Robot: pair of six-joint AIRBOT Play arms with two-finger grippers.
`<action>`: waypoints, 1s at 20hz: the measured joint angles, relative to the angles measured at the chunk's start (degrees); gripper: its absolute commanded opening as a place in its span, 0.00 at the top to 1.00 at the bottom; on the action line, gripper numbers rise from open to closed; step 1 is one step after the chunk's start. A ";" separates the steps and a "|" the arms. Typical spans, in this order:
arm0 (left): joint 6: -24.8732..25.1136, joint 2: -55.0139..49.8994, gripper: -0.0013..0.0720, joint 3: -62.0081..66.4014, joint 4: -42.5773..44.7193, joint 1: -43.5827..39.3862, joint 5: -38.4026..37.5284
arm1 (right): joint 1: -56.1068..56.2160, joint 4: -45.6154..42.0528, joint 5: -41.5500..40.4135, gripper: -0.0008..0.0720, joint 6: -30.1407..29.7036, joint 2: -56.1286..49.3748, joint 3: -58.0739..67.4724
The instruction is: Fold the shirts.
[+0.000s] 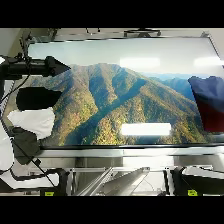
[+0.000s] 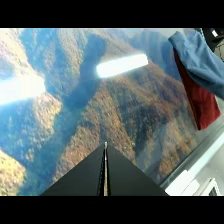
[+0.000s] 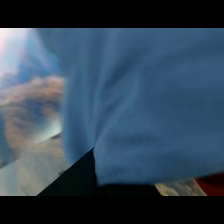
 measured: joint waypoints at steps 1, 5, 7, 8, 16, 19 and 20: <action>0.00 0.00 0.96 0.00 0.00 0.00 -0.55 | -1.60 -1.27 -0.87 0.97 -0.13 1.81 -4.35; -0.17 0.00 0.96 0.00 -0.04 0.00 -3.02 | -6.01 -7.63 -0.42 0.24 -0.90 5.53 -12.92; -0.17 0.00 0.96 0.00 -0.04 0.00 -3.82 | -6.84 -9.38 0.83 0.02 -1.46 6.16 -14.38; -0.17 0.00 0.96 0.00 -0.04 0.00 -4.07 | -7.08 -9.86 1.46 0.02 -1.66 6.36 -14.71; -1.75 0.02 0.97 0.57 -0.09 0.00 -5.16 | -7.52 -12.31 17.22 0.64 5.62 10.34 -6.93; -3.04 0.74 0.97 2.71 -0.09 0.00 -7.15 | -4.59 -5.77 17.92 0.96 4.59 17.44 -5.11; -3.08 1.62 0.97 2.78 -0.09 0.00 -7.82 | -2.45 -3.06 17.62 0.96 3.34 20.13 -4.83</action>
